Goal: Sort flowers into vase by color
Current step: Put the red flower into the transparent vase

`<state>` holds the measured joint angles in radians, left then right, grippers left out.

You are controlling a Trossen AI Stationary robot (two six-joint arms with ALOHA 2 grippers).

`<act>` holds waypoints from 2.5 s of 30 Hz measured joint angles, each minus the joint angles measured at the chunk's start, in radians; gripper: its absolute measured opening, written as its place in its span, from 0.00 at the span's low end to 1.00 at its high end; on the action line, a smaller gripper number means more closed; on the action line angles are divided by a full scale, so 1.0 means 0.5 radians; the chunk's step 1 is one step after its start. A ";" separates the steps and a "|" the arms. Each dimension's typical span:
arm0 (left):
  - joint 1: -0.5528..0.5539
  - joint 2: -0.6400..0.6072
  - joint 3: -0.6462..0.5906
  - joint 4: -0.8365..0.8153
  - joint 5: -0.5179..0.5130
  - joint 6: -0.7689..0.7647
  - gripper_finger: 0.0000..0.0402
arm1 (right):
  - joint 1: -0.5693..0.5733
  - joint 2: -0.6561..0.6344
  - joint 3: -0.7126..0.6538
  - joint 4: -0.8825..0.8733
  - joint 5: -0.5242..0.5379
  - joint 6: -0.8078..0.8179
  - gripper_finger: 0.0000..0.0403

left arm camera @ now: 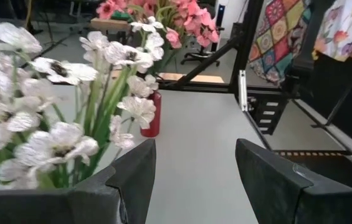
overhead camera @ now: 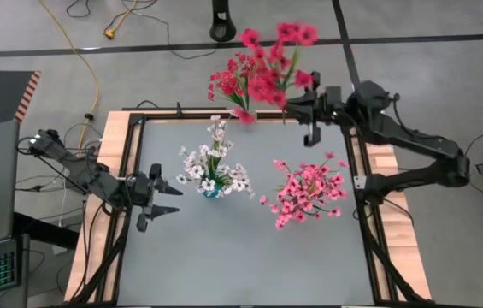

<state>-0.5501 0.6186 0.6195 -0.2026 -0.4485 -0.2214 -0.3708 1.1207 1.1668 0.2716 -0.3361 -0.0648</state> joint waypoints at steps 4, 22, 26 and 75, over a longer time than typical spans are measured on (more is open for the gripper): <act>0.000 -0.010 0.044 -0.041 -0.038 0.007 0.52 | -0.181 0.029 -0.192 0.321 -0.165 0.094 0.08; 0.354 -0.080 0.051 0.829 -0.445 0.688 0.52 | -0.374 0.145 -0.823 1.214 -0.229 0.449 0.08; 0.538 -0.004 0.051 1.043 -0.353 0.747 0.52 | -0.370 0.184 -0.823 1.198 -0.230 0.444 0.08; 1.526 1.974 1.615 1.112 0.573 0.527 0.00 | -0.228 0.188 -0.823 1.038 -0.213 0.428 0.08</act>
<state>0.2131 1.6054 1.4269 0.3537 -0.1619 0.0421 -0.4846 1.2148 0.7554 0.7904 -0.4427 0.1493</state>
